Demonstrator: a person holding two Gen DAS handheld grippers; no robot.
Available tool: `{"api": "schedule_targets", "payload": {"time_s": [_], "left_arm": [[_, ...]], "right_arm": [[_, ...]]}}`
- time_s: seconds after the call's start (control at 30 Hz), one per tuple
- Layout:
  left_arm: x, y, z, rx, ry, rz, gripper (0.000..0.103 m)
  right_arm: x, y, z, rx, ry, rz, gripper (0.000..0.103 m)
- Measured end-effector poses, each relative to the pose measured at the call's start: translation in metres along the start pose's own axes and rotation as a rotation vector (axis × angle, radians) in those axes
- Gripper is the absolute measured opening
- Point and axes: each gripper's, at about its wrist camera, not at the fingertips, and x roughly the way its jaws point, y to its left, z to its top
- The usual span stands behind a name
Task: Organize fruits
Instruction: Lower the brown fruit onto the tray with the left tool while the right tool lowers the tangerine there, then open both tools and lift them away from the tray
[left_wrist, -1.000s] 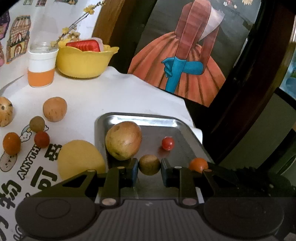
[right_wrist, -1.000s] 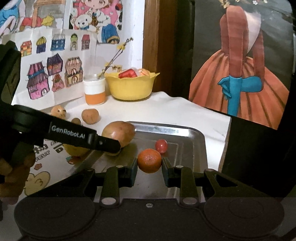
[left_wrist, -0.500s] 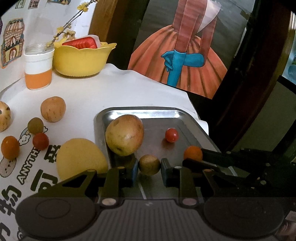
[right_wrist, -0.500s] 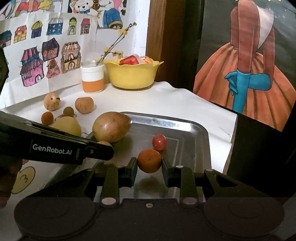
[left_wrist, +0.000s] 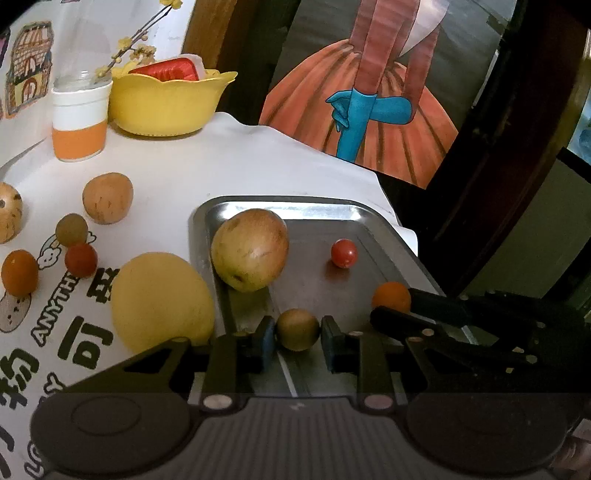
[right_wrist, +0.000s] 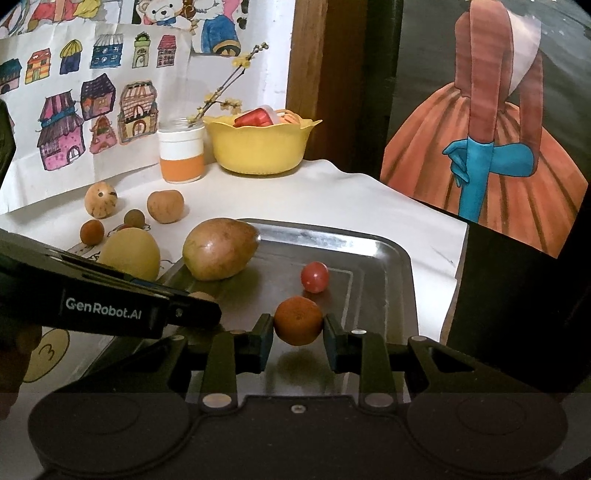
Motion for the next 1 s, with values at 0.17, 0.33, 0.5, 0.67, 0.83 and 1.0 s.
{"api": "schedule_targets", "payload": {"time_s": [0.17, 0.33, 0.5, 0.67, 0.83, 1.0], "left_arm": [[-0.005, 0.000, 0.000, -0.009, -0.004, -0.003, 0.030], [-0.015, -0.001, 0.001, -0.024, -0.024, -0.015, 0.041], [-0.033, -0.004, 0.003, -0.035, -0.064, -0.013, 0.061], [-0.055, -0.005, 0.004, -0.043, -0.111, -0.015, 0.081], [-0.084, -0.003, 0.003, -0.058, -0.184, 0.001, 0.103], [-0.111, 0.003, -0.004, -0.069, -0.244, 0.045, 0.102]], "right_arm": [[-0.009, -0.003, -0.002, 0.020, -0.016, -0.019, 0.038], [-0.024, -0.004, -0.002, 0.033, -0.047, -0.047, 0.051], [-0.043, -0.006, -0.003, 0.047, -0.086, -0.097, 0.076], [-0.066, -0.003, -0.004, 0.050, -0.127, -0.133, 0.096], [-0.091, 0.008, -0.004, 0.025, -0.163, -0.153, 0.102], [-0.114, 0.021, -0.007, 0.020, -0.190, -0.148, 0.102]]}}
